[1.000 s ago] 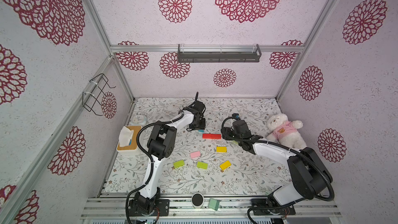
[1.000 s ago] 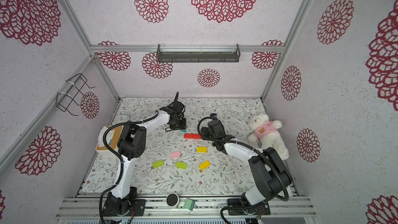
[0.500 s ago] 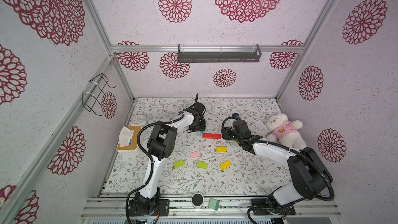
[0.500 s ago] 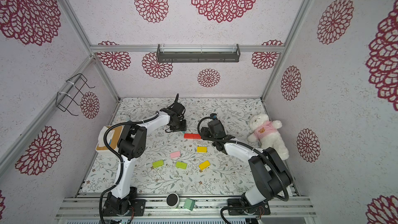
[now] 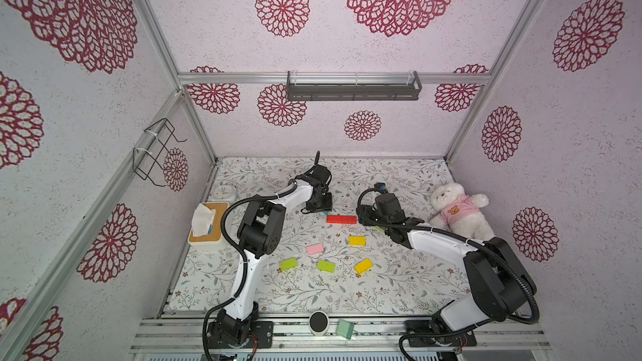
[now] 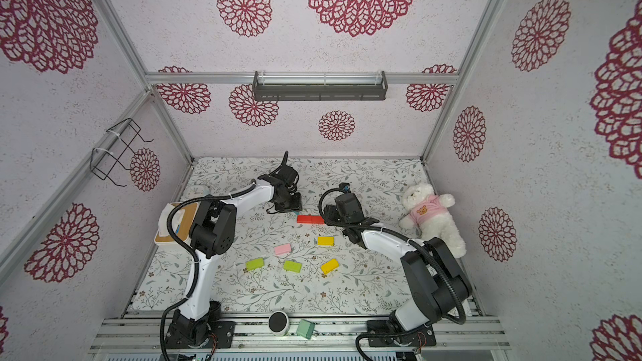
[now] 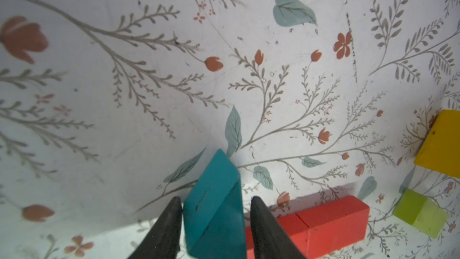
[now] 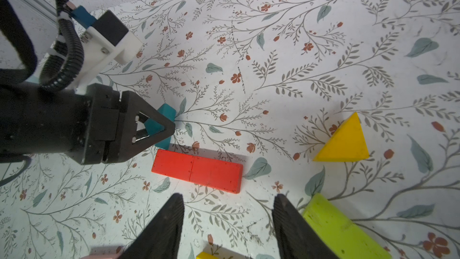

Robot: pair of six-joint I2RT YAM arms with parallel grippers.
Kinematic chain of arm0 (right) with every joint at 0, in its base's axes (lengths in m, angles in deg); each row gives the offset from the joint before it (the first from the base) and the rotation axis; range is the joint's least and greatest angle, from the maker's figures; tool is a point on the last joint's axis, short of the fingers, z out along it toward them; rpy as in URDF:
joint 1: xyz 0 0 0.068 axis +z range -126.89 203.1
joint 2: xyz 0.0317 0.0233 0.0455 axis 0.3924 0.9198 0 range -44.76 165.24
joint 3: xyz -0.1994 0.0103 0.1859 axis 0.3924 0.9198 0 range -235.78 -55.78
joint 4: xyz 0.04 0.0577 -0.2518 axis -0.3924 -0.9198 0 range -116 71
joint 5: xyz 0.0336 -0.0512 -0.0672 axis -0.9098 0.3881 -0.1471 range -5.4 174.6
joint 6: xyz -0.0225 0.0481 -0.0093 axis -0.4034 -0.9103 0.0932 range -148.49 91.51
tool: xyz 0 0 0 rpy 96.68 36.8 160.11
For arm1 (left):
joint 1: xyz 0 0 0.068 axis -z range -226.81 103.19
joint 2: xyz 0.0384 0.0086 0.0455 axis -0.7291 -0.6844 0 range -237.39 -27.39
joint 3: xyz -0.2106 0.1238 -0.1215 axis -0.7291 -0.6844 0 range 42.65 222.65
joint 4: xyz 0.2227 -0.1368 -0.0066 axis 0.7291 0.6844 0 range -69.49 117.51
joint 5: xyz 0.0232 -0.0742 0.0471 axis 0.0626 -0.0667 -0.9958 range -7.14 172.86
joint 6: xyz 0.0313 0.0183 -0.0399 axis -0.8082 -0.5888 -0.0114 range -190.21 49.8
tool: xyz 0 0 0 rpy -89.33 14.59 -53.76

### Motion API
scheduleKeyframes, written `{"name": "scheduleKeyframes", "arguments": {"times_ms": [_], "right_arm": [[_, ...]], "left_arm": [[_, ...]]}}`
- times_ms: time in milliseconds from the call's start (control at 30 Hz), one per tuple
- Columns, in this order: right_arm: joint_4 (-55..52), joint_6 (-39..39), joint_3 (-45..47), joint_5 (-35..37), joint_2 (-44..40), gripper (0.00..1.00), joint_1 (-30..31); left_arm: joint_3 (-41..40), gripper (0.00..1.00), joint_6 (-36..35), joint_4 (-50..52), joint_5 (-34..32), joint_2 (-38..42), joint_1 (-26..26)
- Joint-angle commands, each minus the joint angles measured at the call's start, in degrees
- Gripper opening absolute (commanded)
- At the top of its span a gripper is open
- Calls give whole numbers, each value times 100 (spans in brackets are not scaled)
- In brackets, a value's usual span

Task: Assemble a carrot with building blocks
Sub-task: Assemble the building block at the center of the board.

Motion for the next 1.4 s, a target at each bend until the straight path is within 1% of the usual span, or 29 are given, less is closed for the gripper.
{"name": "scheduleKeyframes", "arguments": {"times_ms": [0,300,500,600,733,933,1133,1367], "right_arm": [[140,-77,47,99,-122,61,-42],[140,-73,24,83,-122,61,-37],[140,-68,44,92,-122,61,-41],[140,-69,29,95,-125,61,-41],[124,-69,30,98,-121,61,-42],[86,-51,60,146,-157,61,-46],[95,-51,57,138,-143,61,-43],[70,-39,74,168,-180,61,-49]], "left_arm": [[-116,48,109,33,102,283,32],[-195,48,138,135,-106,551,-119],[-194,48,-18,-164,-46,694,-145],[-76,49,-102,-236,-100,595,-160],[142,49,-97,-264,8,324,-240],[164,50,-88,-489,115,154,-251],[184,53,-41,-489,151,35,-248],[143,53,0,-490,223,6,-192]]}}
